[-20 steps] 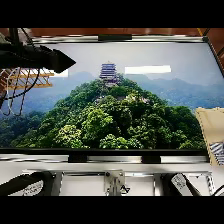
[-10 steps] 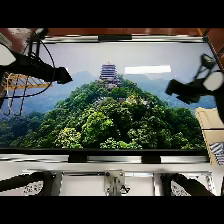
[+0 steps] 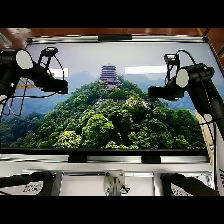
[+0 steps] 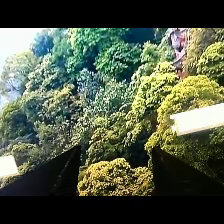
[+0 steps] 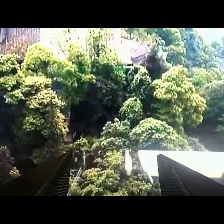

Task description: Fold the shirts.

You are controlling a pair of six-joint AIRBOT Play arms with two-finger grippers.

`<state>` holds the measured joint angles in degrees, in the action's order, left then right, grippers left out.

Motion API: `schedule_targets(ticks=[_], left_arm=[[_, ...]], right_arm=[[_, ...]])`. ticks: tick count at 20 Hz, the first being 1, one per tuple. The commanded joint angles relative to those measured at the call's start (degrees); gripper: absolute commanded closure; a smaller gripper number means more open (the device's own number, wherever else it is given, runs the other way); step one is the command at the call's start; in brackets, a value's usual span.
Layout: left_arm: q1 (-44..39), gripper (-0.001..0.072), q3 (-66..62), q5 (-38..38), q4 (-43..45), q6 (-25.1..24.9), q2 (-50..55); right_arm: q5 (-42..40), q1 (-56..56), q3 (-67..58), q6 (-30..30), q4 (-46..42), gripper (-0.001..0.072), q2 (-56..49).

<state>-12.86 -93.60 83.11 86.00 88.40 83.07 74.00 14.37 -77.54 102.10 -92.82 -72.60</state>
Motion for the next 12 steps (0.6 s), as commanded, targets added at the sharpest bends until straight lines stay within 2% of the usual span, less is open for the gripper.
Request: schedule_targets(ticks=[1,12], left_arm=[[-0.02,0.0163,0.02,1.55,1.01,0.42,0.2],[-0.02,0.0163,0.02,0.48,0.63,0.39,0.2]], right_arm=[[0.37,0.57,-0.24,-0.42,-0.57,0.0069,-0.2],[0.39,0.57,-0.24,-0.42,-0.57,0.0068,-0.2]])
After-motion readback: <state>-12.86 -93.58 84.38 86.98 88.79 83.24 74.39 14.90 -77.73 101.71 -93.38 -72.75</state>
